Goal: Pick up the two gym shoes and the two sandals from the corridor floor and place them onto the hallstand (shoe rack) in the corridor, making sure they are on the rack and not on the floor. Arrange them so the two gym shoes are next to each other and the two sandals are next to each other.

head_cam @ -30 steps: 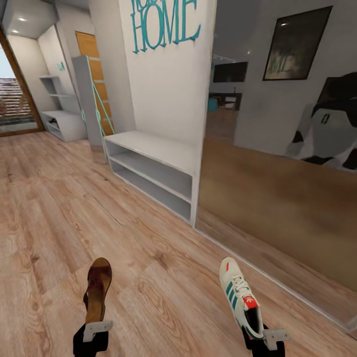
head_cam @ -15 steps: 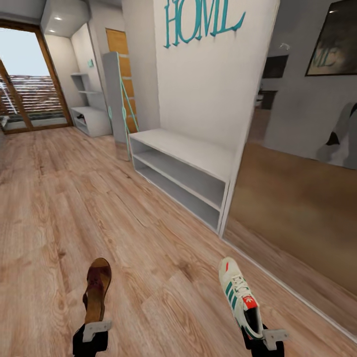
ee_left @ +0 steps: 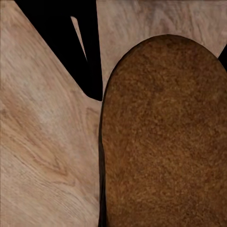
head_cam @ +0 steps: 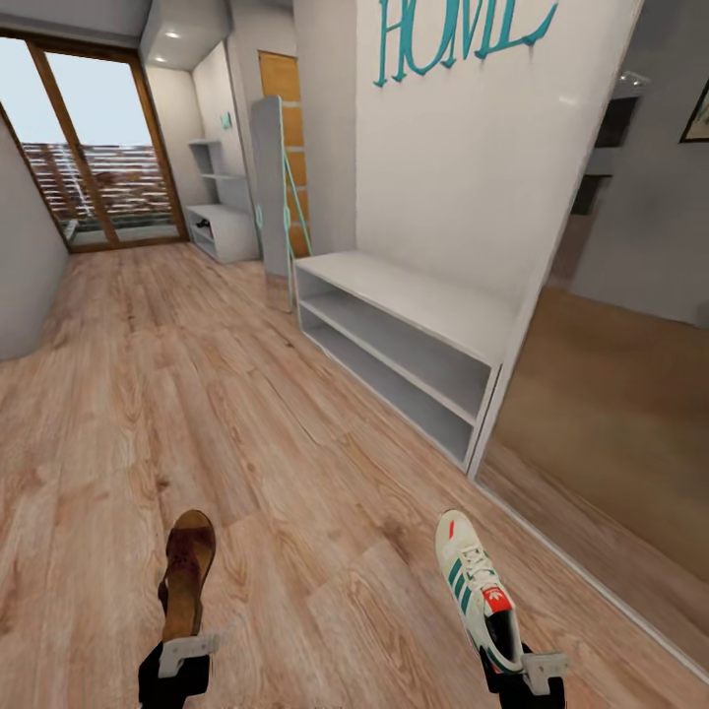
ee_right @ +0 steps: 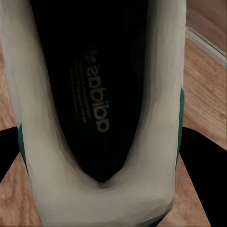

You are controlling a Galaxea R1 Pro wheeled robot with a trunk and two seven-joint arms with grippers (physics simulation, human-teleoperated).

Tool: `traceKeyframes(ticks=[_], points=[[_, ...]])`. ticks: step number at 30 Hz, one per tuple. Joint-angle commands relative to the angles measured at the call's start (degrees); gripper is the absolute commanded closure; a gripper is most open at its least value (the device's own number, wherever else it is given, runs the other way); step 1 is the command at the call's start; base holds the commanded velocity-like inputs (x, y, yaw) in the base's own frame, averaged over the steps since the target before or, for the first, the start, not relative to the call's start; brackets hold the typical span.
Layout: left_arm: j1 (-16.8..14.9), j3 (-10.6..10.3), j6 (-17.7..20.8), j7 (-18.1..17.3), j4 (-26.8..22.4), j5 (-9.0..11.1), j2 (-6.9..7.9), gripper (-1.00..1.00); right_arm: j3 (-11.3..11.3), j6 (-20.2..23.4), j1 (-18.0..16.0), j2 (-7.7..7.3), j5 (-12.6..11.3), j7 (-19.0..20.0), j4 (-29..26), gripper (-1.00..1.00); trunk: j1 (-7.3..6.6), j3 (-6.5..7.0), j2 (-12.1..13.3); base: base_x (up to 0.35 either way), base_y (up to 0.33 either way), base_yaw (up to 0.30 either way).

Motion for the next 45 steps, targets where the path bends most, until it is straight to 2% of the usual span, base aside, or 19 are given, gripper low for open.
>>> traceKeyframes(ticks=[1, 3, 5, 20, 28, 45], points=[[-0.01, 0.72, -0.19, 0.19, -0.02, -0.68, 0.17, 1.0, -0.5, -0.16, -0.02, 0.0, 0.24, 0.41, 0.02, 1.0, -0.01, -0.1, -0.02, 0.0, 0.0, 0.236], [0.03, 2.1, -0.26, 0.12, 0.14, -0.74, 0.47, 1.0, -0.5, -0.16, -0.02, 0.0, 0.24, 0.41, 0.02, 1.0, -0.01, -0.2, -0.02, 0.0, 0.0, 0.236], [0.04, 2.55, -0.29, 0.09, 0.32, -0.84, 0.47, 1.0, -0.5, -0.16, -0.02, 0.0, 0.24, 0.41, 0.02, 1.0, -0.01, -0.3, -0.02, 0.0, 0.0, 0.237], [0.05, 2.54, -0.24, -0.23, 0.52, -0.77, -0.52, 1.0, -0.57, -0.16, -0.02, 0.0, 0.24, 0.32, -0.04, 1.0, -0.01, -0.94, -0.02, 0.007, 0.0, 0.248], [0.05, 2.55, -0.35, -0.25, 1.17, -0.68, -0.65, 1.0, -0.58, -0.16, -0.02, -0.08, 0.23, 0.32, -0.07, 1.0, -0.01, -1.26, -0.02, 0.295, 0.031, 0.25], [0.05, 2.55, -0.39, -0.19, 1.9, -0.52, -0.7, 1.0, -0.58, -0.16, -0.02, -0.09, 0.24, 0.34, -0.09, 1.0, -0.01, -1.94, -0.02, 0.311, 0.158, 0.25]])
